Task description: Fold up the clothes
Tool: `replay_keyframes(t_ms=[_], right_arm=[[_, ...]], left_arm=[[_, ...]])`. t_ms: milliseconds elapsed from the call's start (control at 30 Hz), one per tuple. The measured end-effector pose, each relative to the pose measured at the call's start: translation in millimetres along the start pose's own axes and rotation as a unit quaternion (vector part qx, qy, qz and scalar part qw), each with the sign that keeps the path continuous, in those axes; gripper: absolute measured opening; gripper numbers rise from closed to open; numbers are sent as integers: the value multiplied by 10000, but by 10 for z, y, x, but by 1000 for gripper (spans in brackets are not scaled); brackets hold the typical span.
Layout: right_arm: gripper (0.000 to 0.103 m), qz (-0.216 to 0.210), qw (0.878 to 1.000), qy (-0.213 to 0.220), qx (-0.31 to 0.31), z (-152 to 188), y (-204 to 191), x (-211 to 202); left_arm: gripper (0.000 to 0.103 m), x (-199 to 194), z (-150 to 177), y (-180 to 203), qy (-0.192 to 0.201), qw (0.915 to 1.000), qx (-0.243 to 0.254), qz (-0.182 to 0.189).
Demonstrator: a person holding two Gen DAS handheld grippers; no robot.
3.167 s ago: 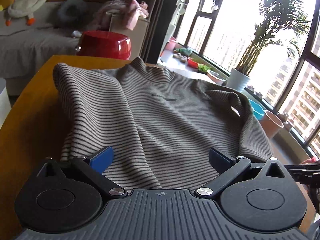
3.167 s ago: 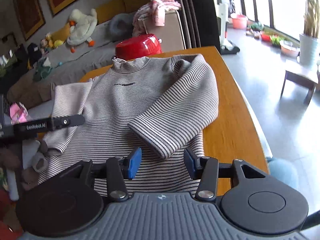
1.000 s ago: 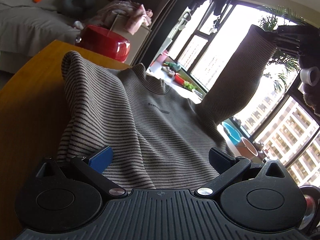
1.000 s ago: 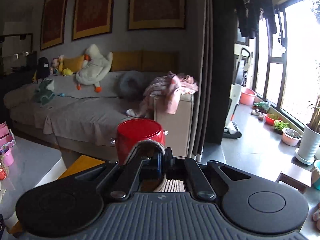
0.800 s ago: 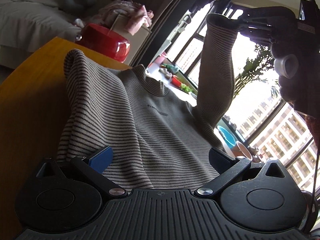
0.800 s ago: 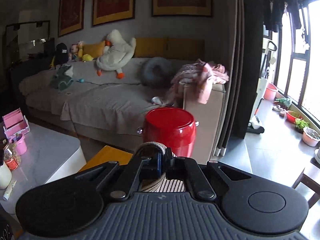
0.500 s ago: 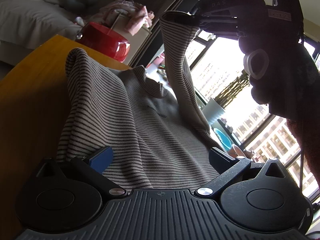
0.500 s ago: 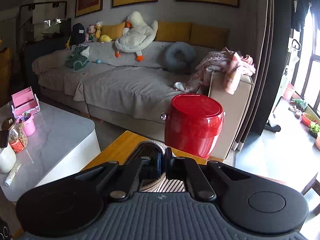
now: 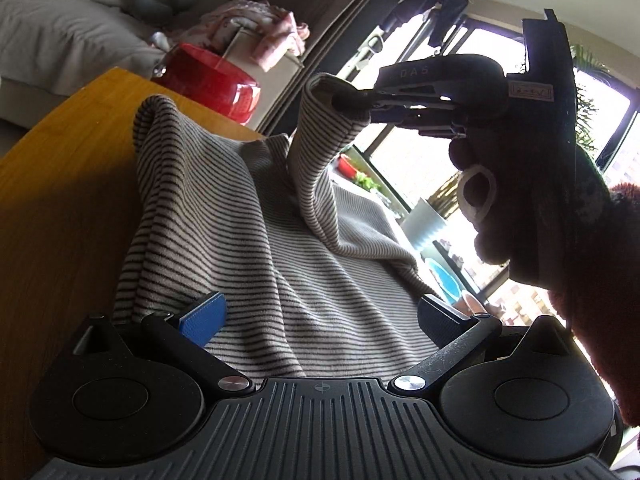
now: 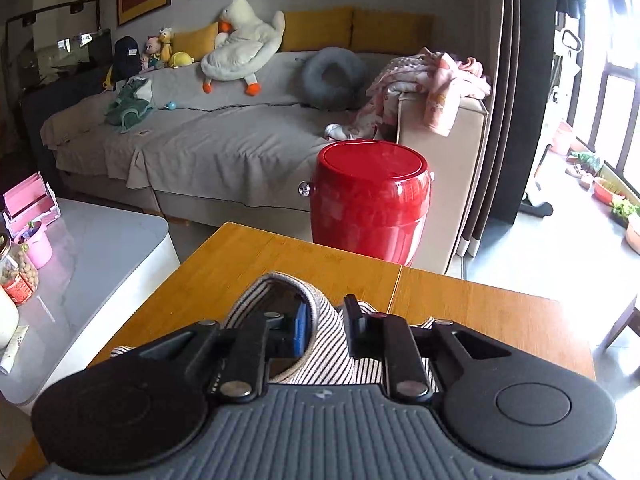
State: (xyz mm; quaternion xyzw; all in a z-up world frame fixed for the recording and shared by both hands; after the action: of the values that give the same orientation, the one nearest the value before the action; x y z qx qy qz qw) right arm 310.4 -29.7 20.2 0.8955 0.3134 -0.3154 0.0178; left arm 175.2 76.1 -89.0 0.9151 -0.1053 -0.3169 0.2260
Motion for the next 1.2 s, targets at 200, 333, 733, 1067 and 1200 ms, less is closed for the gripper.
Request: replay_keyframes(t_ms=[200,333,733,1067,1200], right_arm=[[36,-110,9993,183,309,216,170,-209],[41,-124,9968,412,679,415,385,-368],[51,-663,9845,926,1332,703,653,-493],[43,-290,9881,663,1359,982,935,-330],[15,202,9832,389,1771,1205,1305,-164]], left_arm=[[103,-5,1,-2,-7,10000,-7,0],[103,-5,12,8,-18,10000,51,-50],[103,34,67,158,-58,9968,629,-497],[103,34,107,180,-78,9949,800,-608],[103,23,103,165,-72,9957,733,-556]])
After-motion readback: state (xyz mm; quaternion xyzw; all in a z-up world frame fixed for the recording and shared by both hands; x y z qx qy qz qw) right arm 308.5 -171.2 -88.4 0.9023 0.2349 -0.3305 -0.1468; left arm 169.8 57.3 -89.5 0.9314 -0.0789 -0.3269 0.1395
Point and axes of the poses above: each gripper's, at about its wrist camera, not at the fingertips, and x roughly the way its jaws point, y to its right, z to its underside, the point moved 9 cm from there along x, roughly the way its jaws point, and after that the axes turned 13 degrees about -z, right-handed, at the moved point
